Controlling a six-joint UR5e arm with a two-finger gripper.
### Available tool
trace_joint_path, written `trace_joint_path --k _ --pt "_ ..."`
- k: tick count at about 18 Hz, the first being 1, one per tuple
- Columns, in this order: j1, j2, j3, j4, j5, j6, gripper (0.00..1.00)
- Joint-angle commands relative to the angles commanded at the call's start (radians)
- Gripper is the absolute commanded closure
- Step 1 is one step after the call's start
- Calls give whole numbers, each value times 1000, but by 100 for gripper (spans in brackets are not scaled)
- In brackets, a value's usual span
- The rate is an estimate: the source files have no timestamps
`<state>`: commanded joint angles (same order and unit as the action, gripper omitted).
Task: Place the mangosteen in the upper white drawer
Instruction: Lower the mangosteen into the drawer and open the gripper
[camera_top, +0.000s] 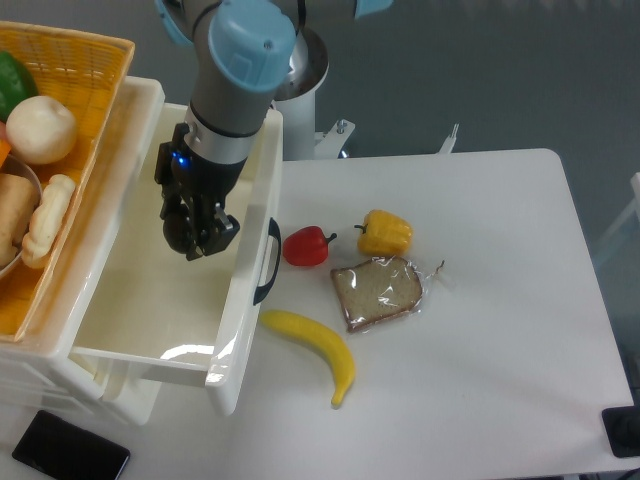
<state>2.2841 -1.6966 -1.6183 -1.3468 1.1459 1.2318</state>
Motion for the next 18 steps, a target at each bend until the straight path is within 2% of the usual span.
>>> trace_joint_path --k 6,9,12,13,14,15,18 --pt "-14 -31 3 5 0 0 56" --pt "-21 -31 3 5 0 23 53" --pt "-28 -37 3 6 0 32 44" --pt "-28 -37 3 6 0 32 40" --pt "-29 -37 3 8 0 32 24" --pt "-29 -38 5 8 0 31 16" --pt "-29 -40 11 8 0 31 4"
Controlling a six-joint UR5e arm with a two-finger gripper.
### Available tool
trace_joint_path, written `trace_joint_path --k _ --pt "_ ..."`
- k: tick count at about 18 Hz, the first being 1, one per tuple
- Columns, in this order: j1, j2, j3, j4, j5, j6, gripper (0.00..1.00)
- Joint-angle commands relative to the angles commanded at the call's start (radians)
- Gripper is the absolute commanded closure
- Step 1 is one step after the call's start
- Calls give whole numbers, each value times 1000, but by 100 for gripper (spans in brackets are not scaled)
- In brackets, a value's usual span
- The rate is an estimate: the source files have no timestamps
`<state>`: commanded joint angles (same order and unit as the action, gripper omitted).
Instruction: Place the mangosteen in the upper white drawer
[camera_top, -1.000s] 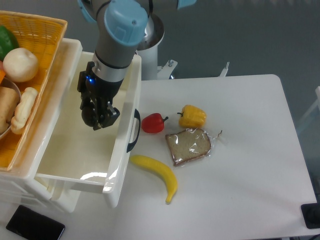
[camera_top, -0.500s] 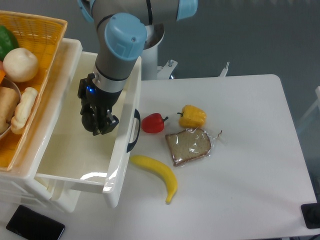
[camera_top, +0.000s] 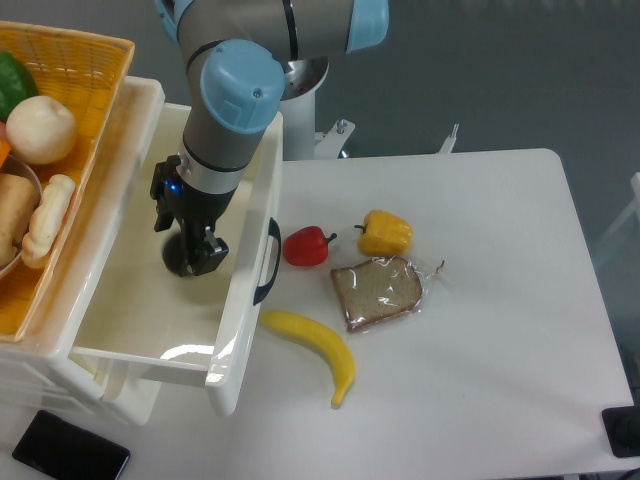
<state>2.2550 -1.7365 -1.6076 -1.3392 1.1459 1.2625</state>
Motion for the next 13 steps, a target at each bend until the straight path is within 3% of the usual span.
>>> trace_joint_path --k 5,8,13 --pt "2 11 9 0 -9 -2 1" --pt "14 18 54 -2 -20 -24 1" --pt "98 34 87 0 -60 -83 1"
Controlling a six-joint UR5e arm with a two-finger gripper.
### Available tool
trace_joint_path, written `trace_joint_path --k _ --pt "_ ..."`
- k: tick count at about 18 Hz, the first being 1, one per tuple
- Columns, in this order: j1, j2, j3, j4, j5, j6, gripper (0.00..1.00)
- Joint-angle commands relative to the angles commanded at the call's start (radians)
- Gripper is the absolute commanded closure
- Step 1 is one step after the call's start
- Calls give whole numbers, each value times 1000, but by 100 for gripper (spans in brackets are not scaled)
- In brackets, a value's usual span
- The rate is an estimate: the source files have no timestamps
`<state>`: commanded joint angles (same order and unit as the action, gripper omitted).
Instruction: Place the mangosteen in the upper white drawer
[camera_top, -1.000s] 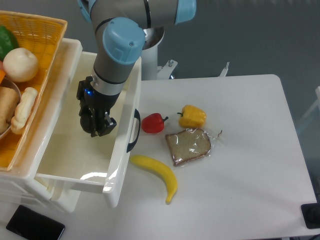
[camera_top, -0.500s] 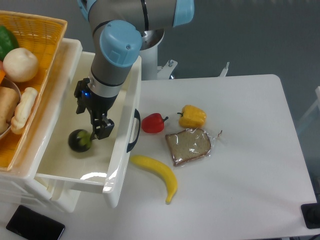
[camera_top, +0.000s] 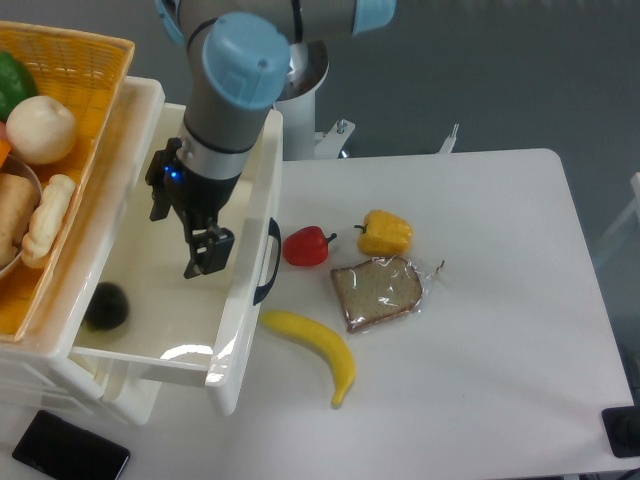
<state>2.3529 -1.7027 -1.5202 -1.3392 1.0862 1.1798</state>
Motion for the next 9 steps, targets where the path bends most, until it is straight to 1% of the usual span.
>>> trace_joint_path --k 2,4,6,9 --pt "46 11 5 3 -17 -22 0" --pt "110 14 3 34 -17 -25 0" --pt "181 11 3 43 -17 -23 0" --pt "325 -18 -24 48 -17 3 0"
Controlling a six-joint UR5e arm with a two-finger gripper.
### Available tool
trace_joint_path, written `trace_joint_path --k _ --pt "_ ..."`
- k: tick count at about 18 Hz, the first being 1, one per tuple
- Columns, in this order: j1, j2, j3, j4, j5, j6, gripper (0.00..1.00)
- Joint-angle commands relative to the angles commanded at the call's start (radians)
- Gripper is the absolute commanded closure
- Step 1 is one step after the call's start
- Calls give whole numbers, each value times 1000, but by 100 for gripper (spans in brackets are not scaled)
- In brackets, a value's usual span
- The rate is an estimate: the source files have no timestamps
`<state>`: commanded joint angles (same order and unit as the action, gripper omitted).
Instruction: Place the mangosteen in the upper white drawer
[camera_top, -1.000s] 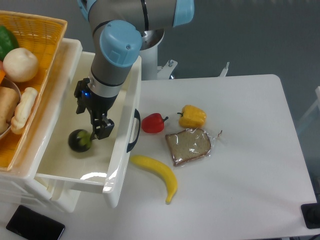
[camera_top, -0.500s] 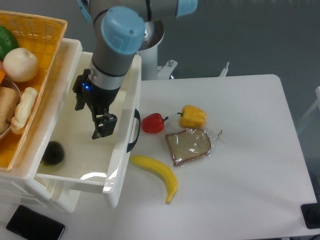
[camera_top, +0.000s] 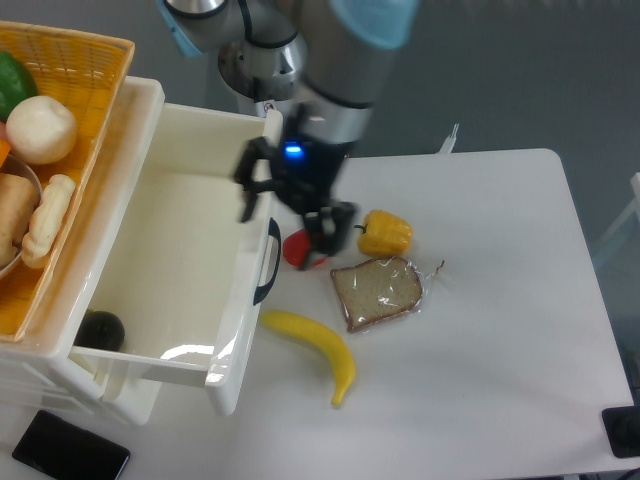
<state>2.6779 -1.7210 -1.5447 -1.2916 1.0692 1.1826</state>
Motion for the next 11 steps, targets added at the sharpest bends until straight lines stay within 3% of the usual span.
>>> trace_joint_path --k 5,9,11 --pt "121 -129 0 57 17 72 0" --pt "164 -212 8 113 115 297 0" --pt "162 -227 12 124 234 350 0"
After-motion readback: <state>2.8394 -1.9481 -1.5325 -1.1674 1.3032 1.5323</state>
